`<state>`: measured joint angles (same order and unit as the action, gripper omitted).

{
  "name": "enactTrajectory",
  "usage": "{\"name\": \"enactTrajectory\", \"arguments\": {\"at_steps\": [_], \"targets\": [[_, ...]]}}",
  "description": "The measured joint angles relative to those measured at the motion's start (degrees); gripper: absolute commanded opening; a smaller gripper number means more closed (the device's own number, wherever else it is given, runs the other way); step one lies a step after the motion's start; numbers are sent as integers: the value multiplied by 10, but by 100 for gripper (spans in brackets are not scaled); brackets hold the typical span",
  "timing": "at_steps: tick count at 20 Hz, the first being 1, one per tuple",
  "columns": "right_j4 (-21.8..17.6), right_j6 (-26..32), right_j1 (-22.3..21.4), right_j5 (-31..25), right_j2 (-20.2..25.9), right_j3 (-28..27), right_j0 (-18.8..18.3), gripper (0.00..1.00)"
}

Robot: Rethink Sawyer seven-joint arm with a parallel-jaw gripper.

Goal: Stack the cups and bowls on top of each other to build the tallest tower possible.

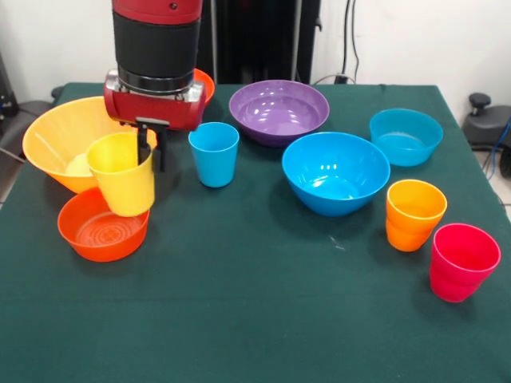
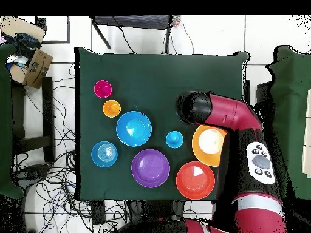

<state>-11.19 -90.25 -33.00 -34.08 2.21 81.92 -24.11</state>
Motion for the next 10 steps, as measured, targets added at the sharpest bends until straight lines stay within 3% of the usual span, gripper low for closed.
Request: {"name": "enactTrajectory", "arguments": {"at_steps": [10], "targets": [[-7, 0, -1, 0, -16, 0, -4, 0]]}}
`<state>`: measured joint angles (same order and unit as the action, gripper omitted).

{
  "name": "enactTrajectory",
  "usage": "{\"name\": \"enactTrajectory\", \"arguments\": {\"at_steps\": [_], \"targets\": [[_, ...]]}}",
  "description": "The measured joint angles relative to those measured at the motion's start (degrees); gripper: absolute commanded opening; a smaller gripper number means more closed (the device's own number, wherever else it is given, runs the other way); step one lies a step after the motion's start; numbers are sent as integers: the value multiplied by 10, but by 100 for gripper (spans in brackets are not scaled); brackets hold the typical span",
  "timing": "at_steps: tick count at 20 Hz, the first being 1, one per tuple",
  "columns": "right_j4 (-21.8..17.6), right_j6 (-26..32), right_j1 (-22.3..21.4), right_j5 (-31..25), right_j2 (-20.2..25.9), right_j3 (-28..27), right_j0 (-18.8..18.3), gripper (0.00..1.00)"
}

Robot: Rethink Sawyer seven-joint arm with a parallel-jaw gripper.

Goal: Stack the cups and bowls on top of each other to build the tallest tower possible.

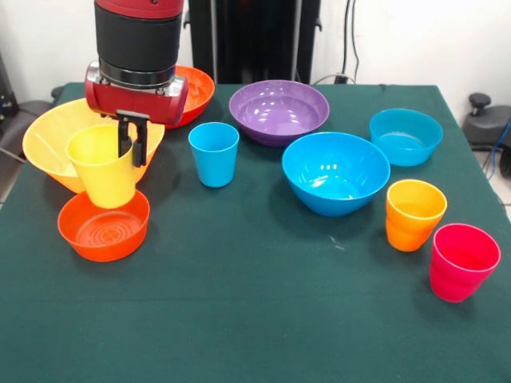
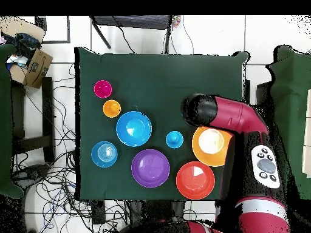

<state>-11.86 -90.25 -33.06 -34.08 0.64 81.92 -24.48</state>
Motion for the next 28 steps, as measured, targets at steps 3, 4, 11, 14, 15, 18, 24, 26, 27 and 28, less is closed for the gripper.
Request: {"name": "enactTrajectory", "arguments": {"at_steps": [3, 4, 11, 14, 15, 18, 24, 26, 27, 28], "targets": [[0, 0, 3, 1, -1, 0, 0, 0], [0, 0, 4, 2, -2, 0, 0, 0], [-1, 0, 11, 26, -2, 0, 0, 0], [-1, 0, 15, 35, -3, 0, 0, 0], [-1, 0, 16, 37, -3, 0, 0, 0], [-1, 0, 23, 45, -3, 0, 0, 0], [-1, 0, 33, 59, -6, 0, 0, 0], [-1, 0, 37, 64, -7, 0, 0, 0], [-1, 0, 39, 66, -7, 0, 0, 0], [-1, 0, 41, 67, -7, 0, 0, 0]]}}
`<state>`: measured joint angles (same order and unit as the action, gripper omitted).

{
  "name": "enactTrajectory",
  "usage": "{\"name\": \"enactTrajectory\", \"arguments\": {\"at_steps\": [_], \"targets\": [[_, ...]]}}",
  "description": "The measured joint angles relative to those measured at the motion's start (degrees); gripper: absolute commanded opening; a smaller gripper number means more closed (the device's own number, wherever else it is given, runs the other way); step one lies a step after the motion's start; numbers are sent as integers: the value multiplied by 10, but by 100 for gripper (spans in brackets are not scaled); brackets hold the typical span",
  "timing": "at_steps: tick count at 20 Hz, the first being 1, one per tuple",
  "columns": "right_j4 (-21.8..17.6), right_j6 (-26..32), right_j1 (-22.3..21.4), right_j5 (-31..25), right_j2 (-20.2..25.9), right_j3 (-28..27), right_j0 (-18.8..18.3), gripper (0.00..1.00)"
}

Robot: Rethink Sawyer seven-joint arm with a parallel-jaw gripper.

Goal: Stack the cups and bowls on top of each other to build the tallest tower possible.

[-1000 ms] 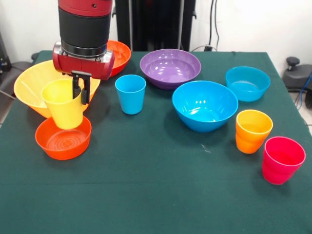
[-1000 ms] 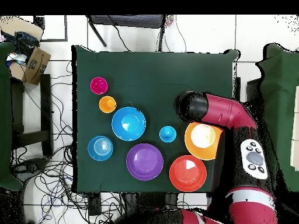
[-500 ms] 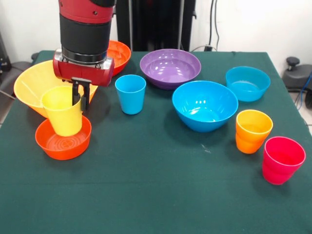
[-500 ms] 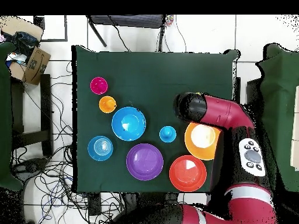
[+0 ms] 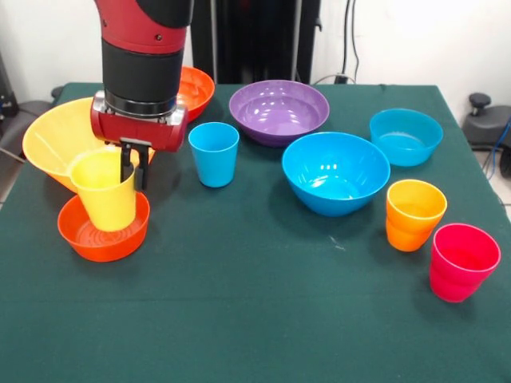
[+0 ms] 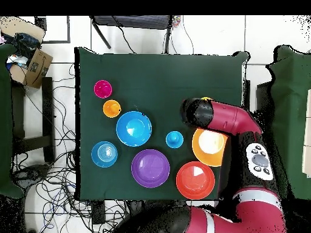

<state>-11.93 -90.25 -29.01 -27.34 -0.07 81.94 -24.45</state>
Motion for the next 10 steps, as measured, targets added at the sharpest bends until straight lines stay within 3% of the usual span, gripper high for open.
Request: {"name": "enactTrajectory", "arguments": {"at_steps": [10], "targets": [[0, 0, 20, 3, -3, 0, 0, 0]]}}
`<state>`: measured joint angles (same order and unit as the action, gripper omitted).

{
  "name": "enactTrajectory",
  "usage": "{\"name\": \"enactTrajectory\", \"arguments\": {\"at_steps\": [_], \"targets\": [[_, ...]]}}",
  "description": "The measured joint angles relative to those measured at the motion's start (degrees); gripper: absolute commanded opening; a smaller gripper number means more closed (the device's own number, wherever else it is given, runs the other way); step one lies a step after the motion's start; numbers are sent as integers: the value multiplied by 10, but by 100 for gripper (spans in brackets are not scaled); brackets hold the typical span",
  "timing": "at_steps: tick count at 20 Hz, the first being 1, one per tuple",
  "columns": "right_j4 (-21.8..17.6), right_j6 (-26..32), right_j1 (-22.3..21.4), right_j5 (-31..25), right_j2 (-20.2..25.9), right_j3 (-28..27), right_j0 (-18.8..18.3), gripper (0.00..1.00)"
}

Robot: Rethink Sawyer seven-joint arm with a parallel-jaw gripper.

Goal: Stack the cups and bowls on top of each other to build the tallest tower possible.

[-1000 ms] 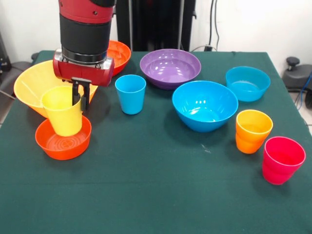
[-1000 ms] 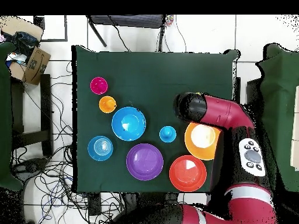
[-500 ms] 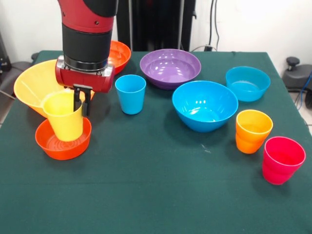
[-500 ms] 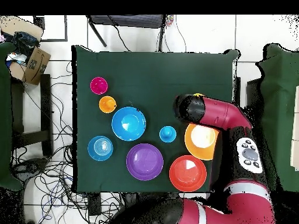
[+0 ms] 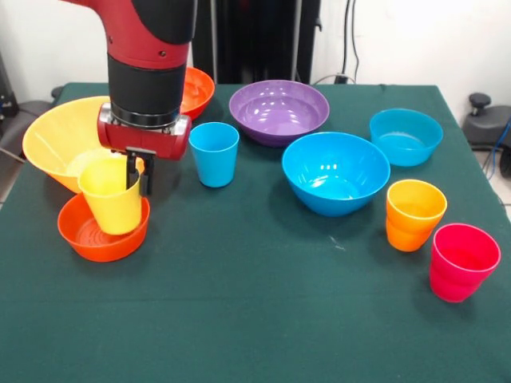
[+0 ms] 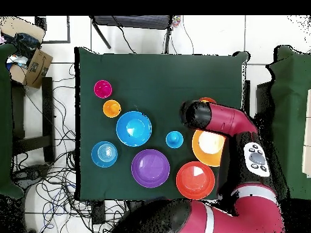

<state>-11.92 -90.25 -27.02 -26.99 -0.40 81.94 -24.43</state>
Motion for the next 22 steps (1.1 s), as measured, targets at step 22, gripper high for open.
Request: {"name": "enactTrajectory", "arguments": {"at_steps": [22], "targets": [[0, 0, 31, 0, -22, 0, 8, 0]]}}
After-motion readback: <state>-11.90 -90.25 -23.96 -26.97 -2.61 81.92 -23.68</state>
